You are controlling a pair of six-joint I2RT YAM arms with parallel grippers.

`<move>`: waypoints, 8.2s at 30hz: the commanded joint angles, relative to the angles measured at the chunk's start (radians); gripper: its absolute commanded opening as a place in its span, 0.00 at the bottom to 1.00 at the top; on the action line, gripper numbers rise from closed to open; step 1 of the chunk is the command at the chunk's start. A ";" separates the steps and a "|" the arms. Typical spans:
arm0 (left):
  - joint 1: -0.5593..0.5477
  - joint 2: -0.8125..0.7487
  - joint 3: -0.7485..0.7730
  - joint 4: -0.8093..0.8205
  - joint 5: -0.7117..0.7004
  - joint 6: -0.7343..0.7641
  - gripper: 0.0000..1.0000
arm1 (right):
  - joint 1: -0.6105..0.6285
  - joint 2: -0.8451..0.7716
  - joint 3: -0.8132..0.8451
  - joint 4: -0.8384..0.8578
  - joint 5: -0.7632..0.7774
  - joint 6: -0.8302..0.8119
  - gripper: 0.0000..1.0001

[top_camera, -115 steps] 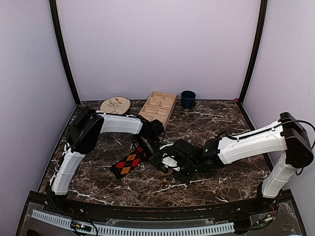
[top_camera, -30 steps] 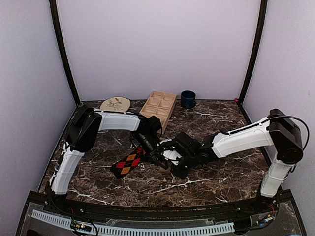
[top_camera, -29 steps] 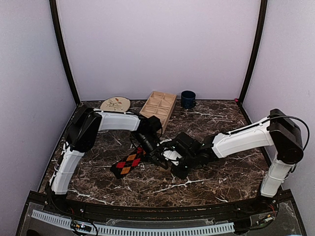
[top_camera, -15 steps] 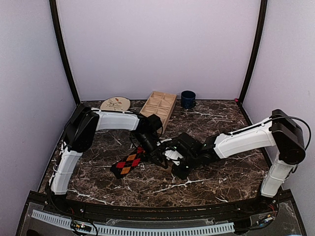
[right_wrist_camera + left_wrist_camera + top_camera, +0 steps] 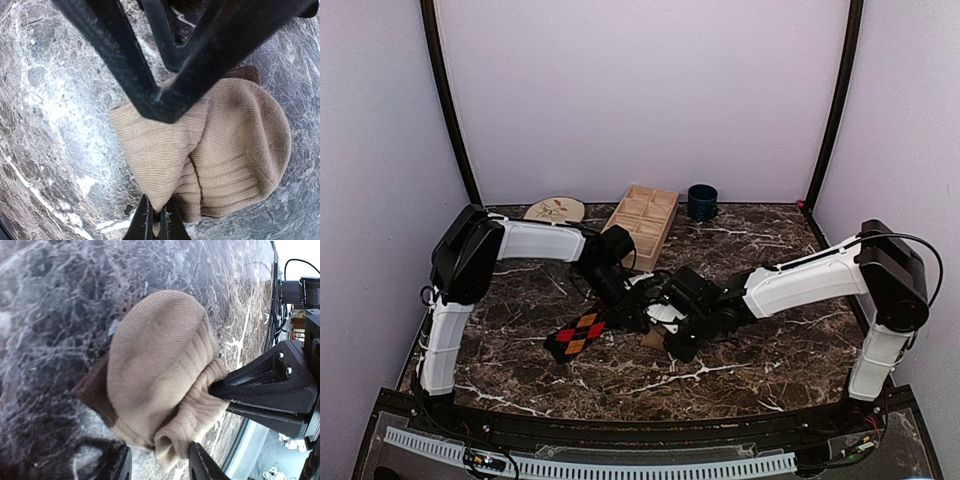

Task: Roll the socks
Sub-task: Roll the sock at the center of the board.

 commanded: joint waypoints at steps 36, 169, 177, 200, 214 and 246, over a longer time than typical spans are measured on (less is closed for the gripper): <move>-0.020 -0.522 -0.502 0.534 -0.299 -0.176 0.41 | -0.167 0.225 0.295 -0.361 -0.544 0.014 0.00; -0.297 -0.302 -0.519 0.438 -0.320 0.246 0.03 | -0.253 0.343 0.395 -0.427 -0.790 0.136 0.31; -0.273 -0.277 -0.488 0.385 -0.249 0.215 0.03 | -0.280 0.293 0.341 -0.347 -0.745 0.188 0.34; -0.183 -0.201 -0.462 0.312 -0.119 0.131 0.03 | -0.313 0.167 0.195 -0.221 -0.636 0.261 0.41; -0.116 -0.102 -0.322 0.183 0.023 0.133 0.02 | -0.311 0.017 0.076 -0.171 -0.492 0.216 0.42; -0.007 0.091 -0.037 -0.145 0.353 0.137 0.00 | 0.162 -0.250 -0.065 -0.006 0.195 -0.011 0.42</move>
